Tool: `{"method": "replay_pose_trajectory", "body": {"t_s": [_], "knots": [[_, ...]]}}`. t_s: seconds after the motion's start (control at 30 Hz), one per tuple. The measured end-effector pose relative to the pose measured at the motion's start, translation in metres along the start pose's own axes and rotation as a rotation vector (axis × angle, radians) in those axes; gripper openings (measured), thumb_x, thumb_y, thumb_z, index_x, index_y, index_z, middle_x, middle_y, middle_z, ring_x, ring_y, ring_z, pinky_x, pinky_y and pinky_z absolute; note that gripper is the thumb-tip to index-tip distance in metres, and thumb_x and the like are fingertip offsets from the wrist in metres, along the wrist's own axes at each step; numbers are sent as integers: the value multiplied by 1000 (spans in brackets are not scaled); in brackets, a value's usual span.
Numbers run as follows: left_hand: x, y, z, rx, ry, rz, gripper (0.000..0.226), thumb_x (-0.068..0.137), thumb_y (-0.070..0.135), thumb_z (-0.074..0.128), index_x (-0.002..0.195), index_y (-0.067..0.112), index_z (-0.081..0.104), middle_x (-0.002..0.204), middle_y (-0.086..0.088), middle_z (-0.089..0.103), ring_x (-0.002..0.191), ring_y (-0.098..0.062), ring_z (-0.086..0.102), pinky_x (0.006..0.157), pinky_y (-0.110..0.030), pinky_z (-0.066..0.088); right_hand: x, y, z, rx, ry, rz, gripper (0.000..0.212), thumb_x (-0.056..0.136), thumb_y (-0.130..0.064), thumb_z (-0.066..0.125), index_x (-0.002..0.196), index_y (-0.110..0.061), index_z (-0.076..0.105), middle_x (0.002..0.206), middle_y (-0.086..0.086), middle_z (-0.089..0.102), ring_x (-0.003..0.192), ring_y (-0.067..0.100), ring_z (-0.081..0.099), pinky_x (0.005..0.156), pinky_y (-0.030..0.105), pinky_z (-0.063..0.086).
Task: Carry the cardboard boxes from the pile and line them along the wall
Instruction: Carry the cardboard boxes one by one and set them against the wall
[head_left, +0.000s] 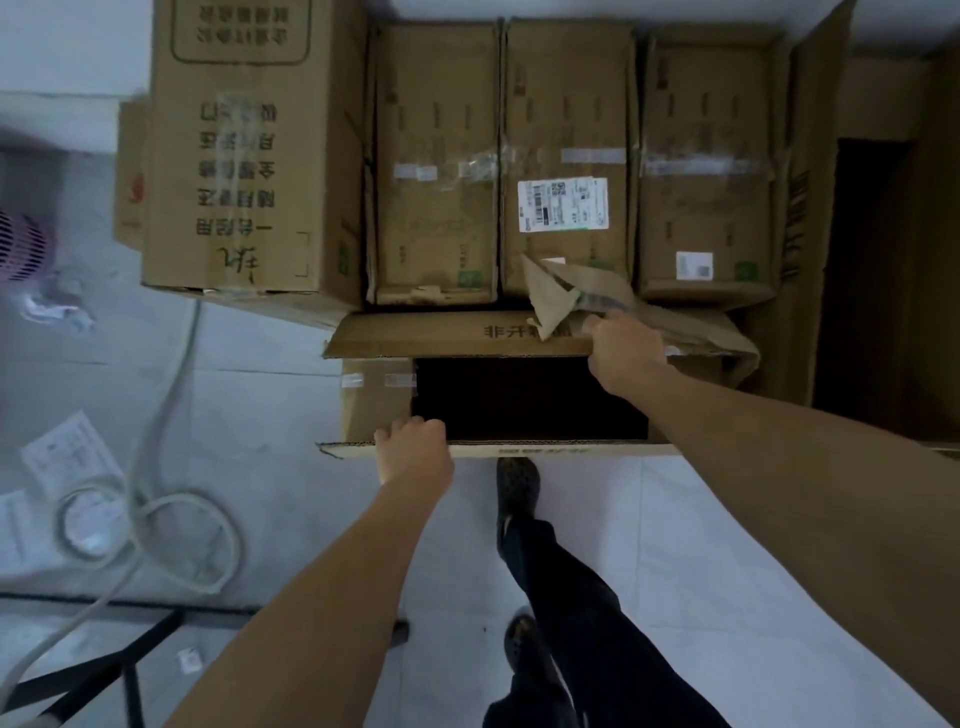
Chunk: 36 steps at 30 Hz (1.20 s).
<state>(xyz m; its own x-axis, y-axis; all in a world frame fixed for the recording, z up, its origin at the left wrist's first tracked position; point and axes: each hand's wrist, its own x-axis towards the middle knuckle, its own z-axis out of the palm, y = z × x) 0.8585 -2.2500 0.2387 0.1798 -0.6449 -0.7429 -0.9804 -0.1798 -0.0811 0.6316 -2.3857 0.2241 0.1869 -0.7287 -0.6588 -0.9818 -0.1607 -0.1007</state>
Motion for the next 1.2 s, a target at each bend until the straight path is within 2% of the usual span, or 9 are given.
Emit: {"method": "replay_pose_trajectory", "body": {"t_s": [0.17, 0.43, 0.57, 0.67, 0.83, 0.9, 0.97, 1.07, 1.2], "knots": [[-46, -11, -26, -72, 2, -28, 26, 91, 10, 50, 111, 20, 62, 106, -4, 65, 104, -25, 59, 89, -37, 49, -58, 14, -12, 88, 11, 100, 39, 91, -14, 60, 129, -17, 51, 118, 8, 60, 104, 29, 61, 73, 34, 47], [-157, 8, -39, -112, 70, 73, 23, 94, 11, 47, 114, 16, 57, 105, -6, 62, 90, -25, 59, 75, -33, 49, -199, 29, -17, 354, 31, 247, 30, 91, -19, 61, 121, -16, 61, 114, 10, 64, 102, 30, 61, 83, 36, 53], [-218, 20, -26, -70, 101, 140, 23, 94, 12, 47, 115, 14, 58, 115, -6, 61, 101, -25, 61, 76, -32, 49, -279, 31, 2, 403, 92, 247, 33, 95, -14, 57, 127, -15, 60, 126, 12, 61, 115, 31, 57, 99, 40, 47], [-270, 35, -16, -39, 117, 214, 24, 94, 14, 51, 117, 15, 59, 114, -6, 60, 104, -25, 60, 77, -33, 47, -354, 45, 28, 419, 92, 252, 36, 95, -16, 59, 131, -11, 59, 131, 13, 58, 117, 30, 56, 97, 37, 46], [-345, 77, -28, 114, 177, 383, 16, 93, 13, 47, 85, 11, 60, 98, -9, 66, 88, -26, 64, 67, -33, 48, -467, 90, 51, 440, 85, 316, 36, 96, -22, 61, 127, -5, 60, 132, 14, 56, 117, 31, 54, 99, 38, 47], [-368, 101, -35, 149, 204, 428, 18, 93, 12, 47, 90, 5, 63, 92, -14, 65, 74, -24, 60, 63, -35, 48, -502, 110, 52, 459, 149, 357, 36, 96, -23, 60, 127, -4, 61, 133, 14, 55, 116, 31, 55, 99, 39, 47], [-393, 135, -34, 179, 257, 503, 21, 92, 12, 48, 100, 1, 64, 92, -15, 64, 77, -28, 62, 61, -36, 49, -546, 139, 57, 500, 202, 412, 38, 98, -23, 59, 131, -6, 59, 138, 14, 53, 121, 31, 53, 101, 38, 45], [-435, 202, -22, 277, 308, 686, 23, 95, 18, 48, 107, 7, 64, 90, -7, 64, 89, -27, 65, 69, -36, 51, -621, 191, 76, 545, 247, 503, 38, 100, -26, 55, 129, -3, 60, 139, 15, 51, 124, 32, 51, 103, 38, 43], [-496, 298, 8, 448, 322, 917, 30, 99, 23, 47, 121, 11, 63, 125, -8, 63, 112, -27, 59, 90, -35, 48, -715, 255, 116, 685, 305, 673, 39, 99, -27, 57, 129, -2, 59, 136, 14, 53, 123, 31, 52, 102, 38, 44]]}}
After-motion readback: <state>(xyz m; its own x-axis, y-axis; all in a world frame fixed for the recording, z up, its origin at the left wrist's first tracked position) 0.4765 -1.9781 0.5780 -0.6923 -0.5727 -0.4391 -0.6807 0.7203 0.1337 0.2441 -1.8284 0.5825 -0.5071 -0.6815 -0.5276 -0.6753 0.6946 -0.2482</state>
